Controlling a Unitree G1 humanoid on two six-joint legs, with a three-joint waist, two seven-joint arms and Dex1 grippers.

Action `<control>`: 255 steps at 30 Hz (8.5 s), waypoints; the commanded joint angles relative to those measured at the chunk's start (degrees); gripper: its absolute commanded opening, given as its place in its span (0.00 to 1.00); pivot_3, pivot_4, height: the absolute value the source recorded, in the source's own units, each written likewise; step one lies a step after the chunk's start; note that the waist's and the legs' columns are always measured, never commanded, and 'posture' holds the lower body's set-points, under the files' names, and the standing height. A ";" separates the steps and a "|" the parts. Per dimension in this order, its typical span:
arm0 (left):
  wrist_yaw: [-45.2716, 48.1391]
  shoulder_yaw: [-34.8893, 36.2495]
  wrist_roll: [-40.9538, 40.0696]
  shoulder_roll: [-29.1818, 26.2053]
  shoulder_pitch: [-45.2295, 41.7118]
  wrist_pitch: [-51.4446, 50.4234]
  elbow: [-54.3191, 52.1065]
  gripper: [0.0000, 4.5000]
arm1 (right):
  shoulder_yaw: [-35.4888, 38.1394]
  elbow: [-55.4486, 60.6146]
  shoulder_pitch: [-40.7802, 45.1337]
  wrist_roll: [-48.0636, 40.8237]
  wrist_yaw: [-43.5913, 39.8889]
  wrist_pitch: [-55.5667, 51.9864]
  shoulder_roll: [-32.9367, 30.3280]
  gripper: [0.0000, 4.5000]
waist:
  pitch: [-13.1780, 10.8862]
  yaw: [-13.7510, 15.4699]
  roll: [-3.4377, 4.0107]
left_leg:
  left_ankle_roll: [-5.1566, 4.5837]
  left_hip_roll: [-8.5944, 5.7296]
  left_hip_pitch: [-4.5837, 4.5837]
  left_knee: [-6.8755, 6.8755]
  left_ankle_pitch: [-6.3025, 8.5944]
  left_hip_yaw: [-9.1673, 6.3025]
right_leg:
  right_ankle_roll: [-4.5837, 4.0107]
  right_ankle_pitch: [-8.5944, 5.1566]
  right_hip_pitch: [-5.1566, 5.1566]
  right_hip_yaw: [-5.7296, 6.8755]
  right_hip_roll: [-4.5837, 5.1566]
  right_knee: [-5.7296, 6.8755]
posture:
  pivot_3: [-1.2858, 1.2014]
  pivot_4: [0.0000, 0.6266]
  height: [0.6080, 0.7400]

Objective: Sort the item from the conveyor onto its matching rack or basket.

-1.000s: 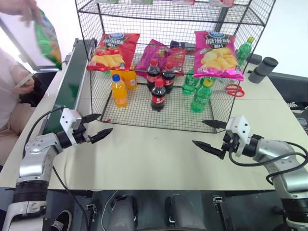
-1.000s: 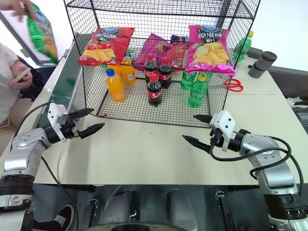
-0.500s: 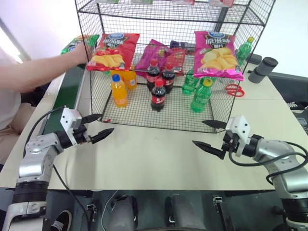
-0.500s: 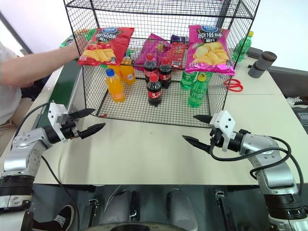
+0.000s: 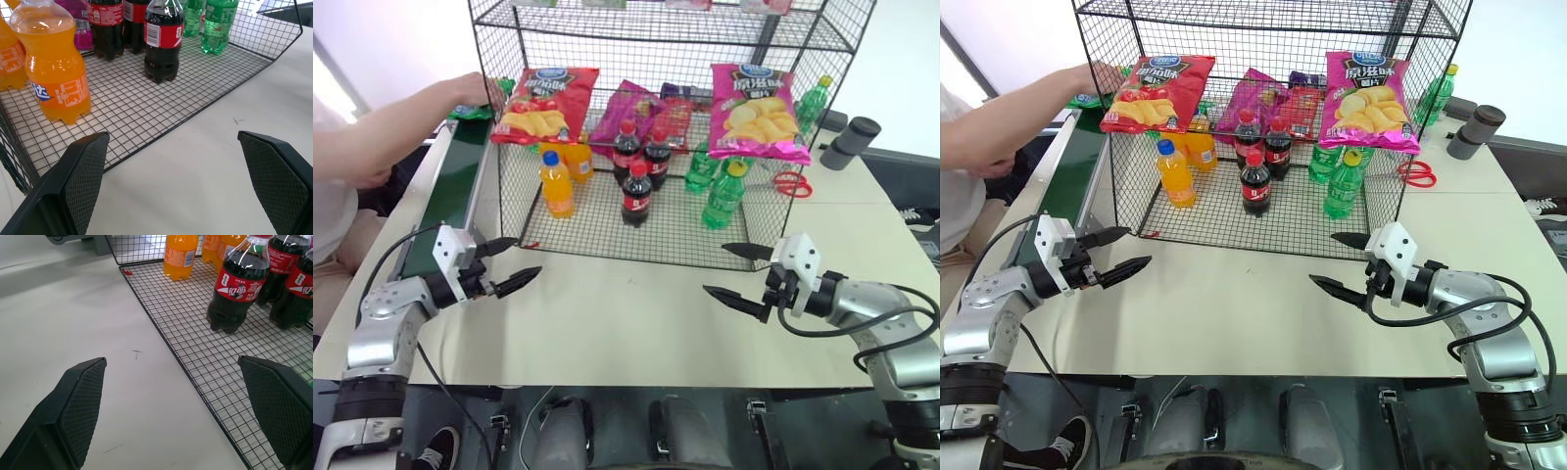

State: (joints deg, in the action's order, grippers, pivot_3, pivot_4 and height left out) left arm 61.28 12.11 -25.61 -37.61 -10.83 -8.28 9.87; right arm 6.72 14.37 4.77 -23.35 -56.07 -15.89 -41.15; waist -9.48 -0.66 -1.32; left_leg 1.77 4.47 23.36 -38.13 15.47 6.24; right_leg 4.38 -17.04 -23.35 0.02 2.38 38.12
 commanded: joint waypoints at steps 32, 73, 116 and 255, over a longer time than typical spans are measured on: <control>-2.06 5.59 -5.58 -2.08 4.95 -4.69 -9.50 1.00 | -0.31 -2.63 7.60 -3.04 0.93 -0.83 2.75 1.00 | 0.02 -0.20 0.02 | 0.01 0.03 -0.05 -0.02 0.00 -0.09 | -0.01 0.00 0.01 -0.02 -0.01 0.05 | 0.52 0.24 1.00; -35.23 22.08 41.02 -11.36 30.92 40.76 -2.81 1.00 | -20.58 -9.82 21.18 3.80 -4.53 0.96 15.92 1.00 | 0.03 -0.27 -0.01 | -0.01 0.16 -0.01 0.06 0.01 0.13 | -0.04 -0.01 -0.11 0.01 0.12 0.02 | 0.52 0.24 1.00; -48.94 11.45 48.50 -18.15 24.80 43.62 6.32 1.00 | -15.61 -6.71 17.06 -3.71 -0.61 0.53 23.50 1.00 | 0.07 -0.34 -0.07 | 0.00 0.25 0.00 0.11 0.01 0.29 | -0.04 0.01 -0.16 0.03 0.15 0.07 | 0.52 0.24 1.00; 7.71 -0.75 -41.10 6.01 -8.58 -46.43 -14.81 0.21 | -2.84 2.21 17.35 -43.17 1.58 -44.63 6.87 0.08 | 0.02 -0.12 -0.03 | 0.02 0.00 0.07 0.02 -0.01 -0.32 | -0.02 -0.02 -0.01 -0.03 -0.08 -0.04 | 0.52 0.24 1.00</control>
State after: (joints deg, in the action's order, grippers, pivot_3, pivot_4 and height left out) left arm 68.88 10.04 -66.72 -31.18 -19.71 -54.95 -4.11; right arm 2.85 15.60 21.59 -66.41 -53.84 -61.43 -33.76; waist -9.46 -0.78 -1.35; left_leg 1.79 4.47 23.43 -38.11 15.46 5.92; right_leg 4.35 -17.06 -23.37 -0.02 2.30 38.08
